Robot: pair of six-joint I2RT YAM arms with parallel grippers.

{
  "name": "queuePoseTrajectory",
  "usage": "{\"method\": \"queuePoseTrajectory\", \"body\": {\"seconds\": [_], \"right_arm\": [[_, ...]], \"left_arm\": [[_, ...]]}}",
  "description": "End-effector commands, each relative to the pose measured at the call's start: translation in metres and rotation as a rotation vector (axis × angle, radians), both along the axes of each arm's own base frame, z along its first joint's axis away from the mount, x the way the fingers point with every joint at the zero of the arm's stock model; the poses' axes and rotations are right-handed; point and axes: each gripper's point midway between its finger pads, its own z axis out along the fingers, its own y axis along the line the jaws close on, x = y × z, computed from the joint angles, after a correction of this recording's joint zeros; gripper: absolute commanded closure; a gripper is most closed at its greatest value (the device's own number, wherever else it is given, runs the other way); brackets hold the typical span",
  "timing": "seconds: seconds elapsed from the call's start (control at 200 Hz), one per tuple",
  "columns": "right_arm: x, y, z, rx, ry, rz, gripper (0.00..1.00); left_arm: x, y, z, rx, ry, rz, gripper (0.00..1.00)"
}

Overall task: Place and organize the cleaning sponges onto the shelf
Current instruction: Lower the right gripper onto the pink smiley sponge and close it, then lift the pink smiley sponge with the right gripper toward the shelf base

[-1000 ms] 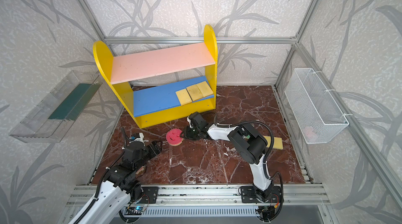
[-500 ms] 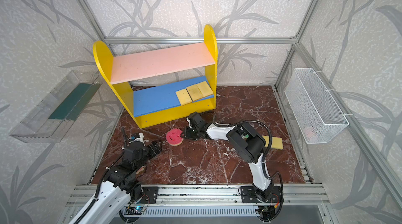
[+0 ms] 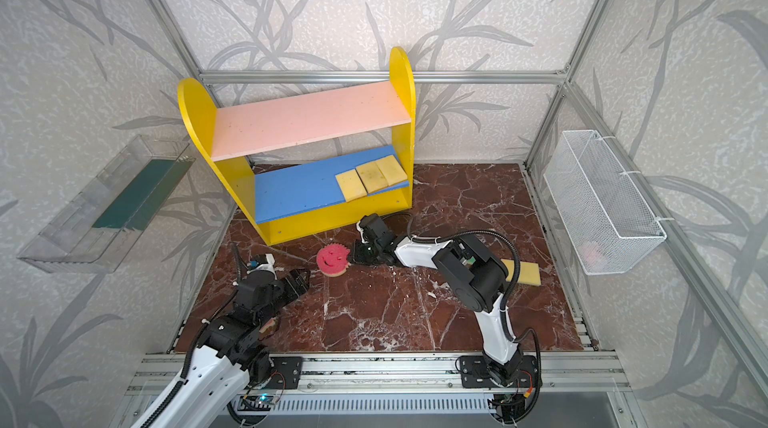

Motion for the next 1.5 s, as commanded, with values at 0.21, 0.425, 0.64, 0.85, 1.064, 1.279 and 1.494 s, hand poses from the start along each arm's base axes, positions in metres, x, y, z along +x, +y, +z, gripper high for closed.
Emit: {"method": "queuePoseTrajectory", "body": {"seconds": [0.21, 0.425, 0.64, 0.85, 1.064, 1.279, 1.494], "right_arm": [[0.011, -0.034, 0.024, 0.067, -0.03, -0.148, 0.98], [0.021, -0.072, 0.04, 0.12, -0.044, -0.27, 0.99], [0.041, -0.1, 0.047, 0.147, -0.049, -0.357, 0.99], [0.071, -0.13, 0.049, 0.216, -0.039, -0.485, 0.98], [0.102, -0.155, 0.061, 0.265, -0.093, -0.605, 0.98], [0.131, -0.159, 0.059, 0.306, -0.08, -0.663, 0.98], [0.151, -0.156, 0.061, 0.322, -0.091, -0.679, 0.98]], "left_arm": [[-0.003, 0.003, 0.001, -0.006, -0.008, 0.016, 0.14], [-0.002, 0.002, 0.001, -0.015, -0.014, 0.015, 0.15], [0.0, 0.0, -0.001, -0.025, -0.017, 0.014, 0.15], [0.003, -0.001, -0.001, -0.019, -0.017, 0.007, 0.15], [0.008, -0.003, 0.0, -0.01, -0.016, -0.004, 0.15], [0.012, -0.006, 0.001, -0.004, -0.019, -0.015, 0.15], [0.015, -0.008, 0.007, -0.003, -0.038, -0.025, 0.15]]}}
